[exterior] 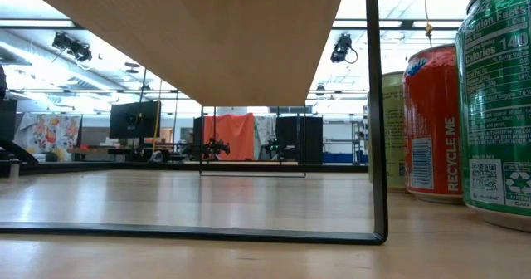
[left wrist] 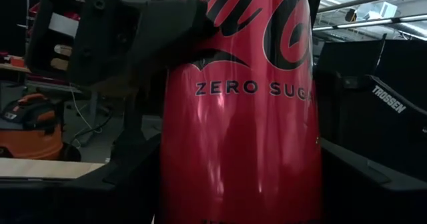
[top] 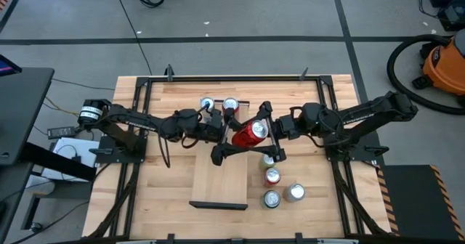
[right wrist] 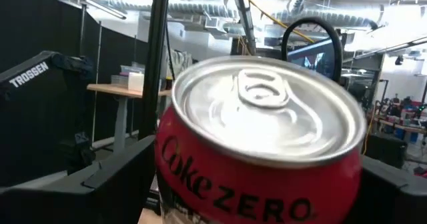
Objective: Place canned beverage on shelf
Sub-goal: Put the red black soda can on the shelf
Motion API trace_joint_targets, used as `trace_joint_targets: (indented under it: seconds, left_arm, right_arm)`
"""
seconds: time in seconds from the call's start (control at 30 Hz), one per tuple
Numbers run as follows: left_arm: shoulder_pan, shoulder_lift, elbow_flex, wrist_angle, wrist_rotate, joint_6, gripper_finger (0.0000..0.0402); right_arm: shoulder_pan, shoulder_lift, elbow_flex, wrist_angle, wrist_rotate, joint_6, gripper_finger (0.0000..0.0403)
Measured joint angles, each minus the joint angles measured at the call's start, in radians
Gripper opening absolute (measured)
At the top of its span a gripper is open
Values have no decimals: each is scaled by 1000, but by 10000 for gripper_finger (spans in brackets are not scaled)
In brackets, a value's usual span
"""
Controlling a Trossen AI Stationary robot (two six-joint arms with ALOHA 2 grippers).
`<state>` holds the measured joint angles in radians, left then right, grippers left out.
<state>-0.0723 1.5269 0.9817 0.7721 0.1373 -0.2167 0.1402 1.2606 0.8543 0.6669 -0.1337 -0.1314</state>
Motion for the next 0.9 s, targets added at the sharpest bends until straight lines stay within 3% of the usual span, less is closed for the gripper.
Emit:
trace_joint_targets:
  seconds: [0.3,0.53,0.9]
  left_arm:
    - [3,0,0,-25,-36,80,314]
    - [2,0,0,-52,-46,84,314]
    - [1,0,0,-54,-48,101,314]
  right_arm:
    - [3,-5,0,-43,85,-2,349]
    - [5,-5,0,-48,89,-3,323]
    - [13,-5,0,-58,114,-4,318]
